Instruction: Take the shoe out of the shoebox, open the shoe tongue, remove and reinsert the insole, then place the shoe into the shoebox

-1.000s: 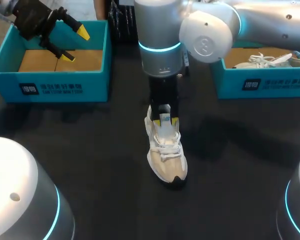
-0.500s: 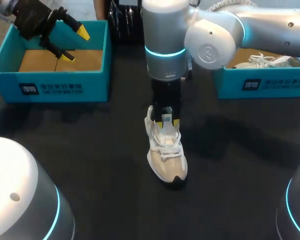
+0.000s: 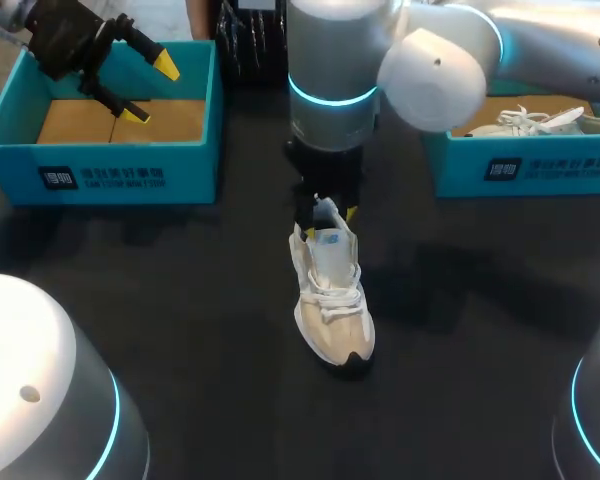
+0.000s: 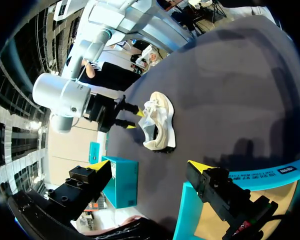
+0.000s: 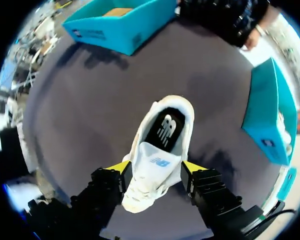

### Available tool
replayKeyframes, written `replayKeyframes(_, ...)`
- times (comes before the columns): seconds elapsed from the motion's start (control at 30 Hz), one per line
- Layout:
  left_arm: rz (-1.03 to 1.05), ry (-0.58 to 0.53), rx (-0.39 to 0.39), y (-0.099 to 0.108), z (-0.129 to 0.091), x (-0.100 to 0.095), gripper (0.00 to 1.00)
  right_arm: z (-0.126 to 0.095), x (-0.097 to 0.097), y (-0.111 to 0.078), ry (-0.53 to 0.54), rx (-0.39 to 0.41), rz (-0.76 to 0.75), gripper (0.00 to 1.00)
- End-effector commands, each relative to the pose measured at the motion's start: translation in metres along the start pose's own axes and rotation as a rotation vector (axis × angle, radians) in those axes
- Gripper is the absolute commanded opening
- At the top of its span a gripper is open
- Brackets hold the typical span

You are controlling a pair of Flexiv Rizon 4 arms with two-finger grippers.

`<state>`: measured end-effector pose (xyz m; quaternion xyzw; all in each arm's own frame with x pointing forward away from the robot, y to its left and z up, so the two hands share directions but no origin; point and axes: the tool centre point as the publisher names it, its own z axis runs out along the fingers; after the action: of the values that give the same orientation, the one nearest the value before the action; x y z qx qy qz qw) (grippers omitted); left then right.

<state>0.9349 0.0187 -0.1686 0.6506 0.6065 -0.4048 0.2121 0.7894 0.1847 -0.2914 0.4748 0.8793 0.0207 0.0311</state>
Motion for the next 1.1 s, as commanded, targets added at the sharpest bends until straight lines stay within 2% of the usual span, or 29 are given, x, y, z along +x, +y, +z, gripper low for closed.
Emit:
replayKeyframes(0.03,0.001,0.002,0.000,0.000,0.000,0.000,1.00,0.001,0.003,0.013,-0.087,-0.014,-0.295,0.56)
replayKeyframes(0.07,0.001,0.002,0.000,0.000,0.000,0.000,1.00,0.001,0.002,0.015,-0.103,-0.008,-0.319,0.58)
replayKeyframes(0.13,0.001,0.002,0.000,0.000,0.000,0.000,1.00,0.000,0.000,0.019,-0.149,-0.008,-0.364,0.51)
replayKeyframes(0.2,0.001,0.002,0.000,0.000,0.000,0.000,1.00,0.000,-0.001,0.022,-0.175,0.004,-0.411,0.49)
replayKeyframes(0.27,0.001,0.002,0.000,0.000,0.000,0.000,1.00,-0.001,-0.001,0.024,-0.191,0.000,-0.452,0.55)
replayKeyframes(0.3,0.001,0.002,0.000,0.000,0.000,0.000,1.00,-0.001,-0.001,0.025,-0.196,0.000,-0.463,0.65)
replayKeyframes(0.37,0.001,0.002,0.000,0.000,0.000,0.000,1.00,-0.001,-0.001,0.025,-0.196,0.000,-0.463,1.00)
replayKeyframes(1.0,0.001,0.002,0.000,0.000,0.000,0.000,1.00,-0.001,-0.001,0.025,-0.196,0.000,-0.463,1.00)
replayKeyframes(1.1,0.001,0.002,0.000,0.000,0.000,0.000,1.00,-0.003,-0.012,0.025,-0.179,0.011,-0.551,1.00)
